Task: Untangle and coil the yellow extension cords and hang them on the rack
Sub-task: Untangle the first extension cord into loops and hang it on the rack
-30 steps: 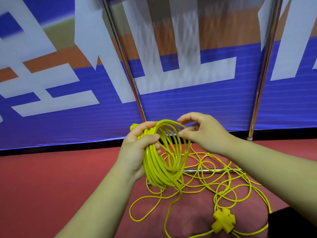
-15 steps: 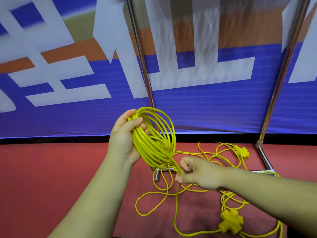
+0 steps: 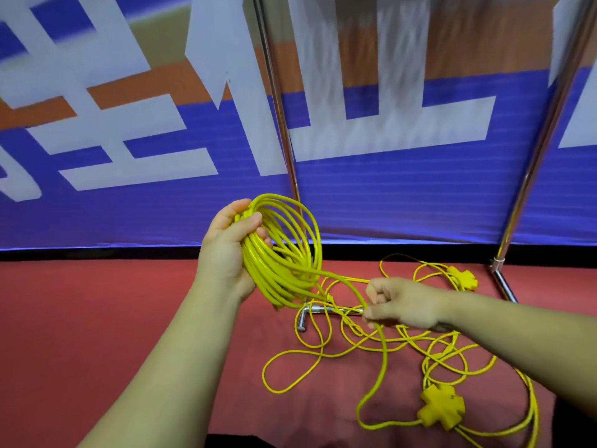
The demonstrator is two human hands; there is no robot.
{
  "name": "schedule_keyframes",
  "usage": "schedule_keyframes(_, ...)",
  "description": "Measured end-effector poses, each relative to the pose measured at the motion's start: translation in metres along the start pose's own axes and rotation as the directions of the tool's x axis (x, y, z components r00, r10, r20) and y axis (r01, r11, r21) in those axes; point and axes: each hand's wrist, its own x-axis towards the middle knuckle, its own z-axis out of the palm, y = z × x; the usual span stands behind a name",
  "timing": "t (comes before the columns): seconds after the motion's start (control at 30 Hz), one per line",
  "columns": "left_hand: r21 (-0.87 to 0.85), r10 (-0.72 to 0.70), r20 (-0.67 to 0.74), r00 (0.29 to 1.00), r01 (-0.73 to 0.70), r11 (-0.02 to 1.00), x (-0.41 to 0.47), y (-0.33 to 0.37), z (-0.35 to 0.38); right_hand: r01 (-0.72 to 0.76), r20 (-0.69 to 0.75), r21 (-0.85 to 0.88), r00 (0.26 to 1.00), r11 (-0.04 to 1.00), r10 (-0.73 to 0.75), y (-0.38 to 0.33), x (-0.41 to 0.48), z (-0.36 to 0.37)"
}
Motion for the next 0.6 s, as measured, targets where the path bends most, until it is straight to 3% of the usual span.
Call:
schedule_keyframes(0.13, 0.4, 0.072, 0.119, 0.99, -0.114, 0.909, -0.005, -0.008, 0.001, -0.036, -0.254, 0.113, 0.965, 0.993, 0.064, -0.029, -0.01, -0.037)
schedule_keyframes(0.2, 0.514, 0.066, 0.169, 0.983, -0.145, 0.845, -0.007, -0.014, 0.005, -0.057, -0.347, 0.197, 0.929, 0.979, 0.124, -0.042, -0.014, -0.053)
schedule_keyframes(0.37, 0.65, -0.015, 0.275, 0.961, -0.174, 0.739, -0.014, -0.034, 0.021, -0.015, -0.436, 0.357, 0.882, 0.934, 0.18, -0.073, -0.029, -0.073)
schedule_keyframes(0.47, 0.728, -0.093, 0.341, 0.935, -0.2, 0.656, -0.021, -0.052, 0.035, 0.036, -0.463, 0.345, 0.876, 0.938, 0.137, -0.084, -0.039, -0.077)
schedule_keyframes(0.6, 0.721, -0.16, 0.297, 0.942, -0.111, 0.684, -0.026, -0.072, 0.049, 0.028, -0.456, 0.33, 0.88, 0.944, 0.133, -0.093, -0.049, -0.079)
